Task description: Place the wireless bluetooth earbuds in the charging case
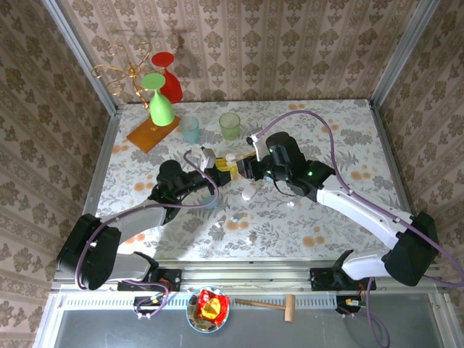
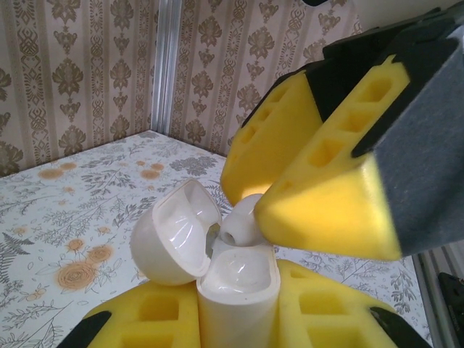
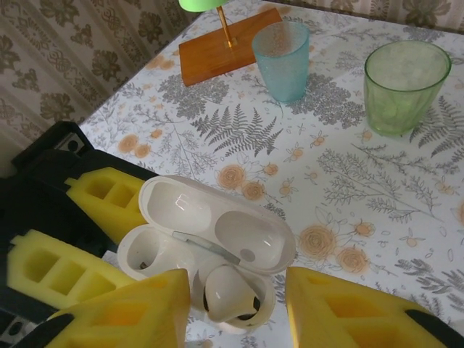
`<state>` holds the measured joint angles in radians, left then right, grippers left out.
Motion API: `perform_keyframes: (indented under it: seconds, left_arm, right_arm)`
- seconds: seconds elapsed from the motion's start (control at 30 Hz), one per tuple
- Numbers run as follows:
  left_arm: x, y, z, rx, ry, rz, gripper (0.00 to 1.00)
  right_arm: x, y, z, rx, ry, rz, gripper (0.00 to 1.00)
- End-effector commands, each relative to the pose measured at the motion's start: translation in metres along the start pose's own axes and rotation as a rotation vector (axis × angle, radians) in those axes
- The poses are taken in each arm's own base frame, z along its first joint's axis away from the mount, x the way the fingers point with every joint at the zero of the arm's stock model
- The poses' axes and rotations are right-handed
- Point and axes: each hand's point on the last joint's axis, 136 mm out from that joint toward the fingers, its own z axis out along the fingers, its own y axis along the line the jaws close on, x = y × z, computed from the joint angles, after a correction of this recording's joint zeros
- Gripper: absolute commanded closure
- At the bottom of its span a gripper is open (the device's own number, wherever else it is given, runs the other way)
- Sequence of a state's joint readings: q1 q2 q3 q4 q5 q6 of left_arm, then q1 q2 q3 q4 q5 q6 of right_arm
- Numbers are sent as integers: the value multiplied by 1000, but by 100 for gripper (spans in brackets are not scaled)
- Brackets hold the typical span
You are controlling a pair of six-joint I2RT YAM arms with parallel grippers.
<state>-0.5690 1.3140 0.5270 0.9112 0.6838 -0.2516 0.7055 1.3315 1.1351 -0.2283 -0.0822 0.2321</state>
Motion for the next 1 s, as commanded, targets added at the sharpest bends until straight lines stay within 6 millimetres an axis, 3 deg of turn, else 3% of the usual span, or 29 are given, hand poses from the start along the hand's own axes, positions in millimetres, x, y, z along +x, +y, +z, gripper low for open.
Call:
perform_keyframes:
  seconds: [0.0,0.17,0.33,0.6,0.97]
  left_arm:
    - [-25,-3,0,13,-63,42,100]
    - [-23,-2,-3,12,-65,55,100]
    - [-21,-4,-7,20,-66,88,100]
    - [-22,-6,-10,27,-63,116,100]
    - [-28,-6,-14,16,-74,107,100]
  right_arm:
    - [-21,6,-21,-2,-66,-6,57]
    - [-35,3,-35,23,-125,31,48]
    - [-41,-13,-41,71,-121,135,45]
    - [-20,-4,-12,16,73,171,51]
    - [4,-8,2,20,165,169,55]
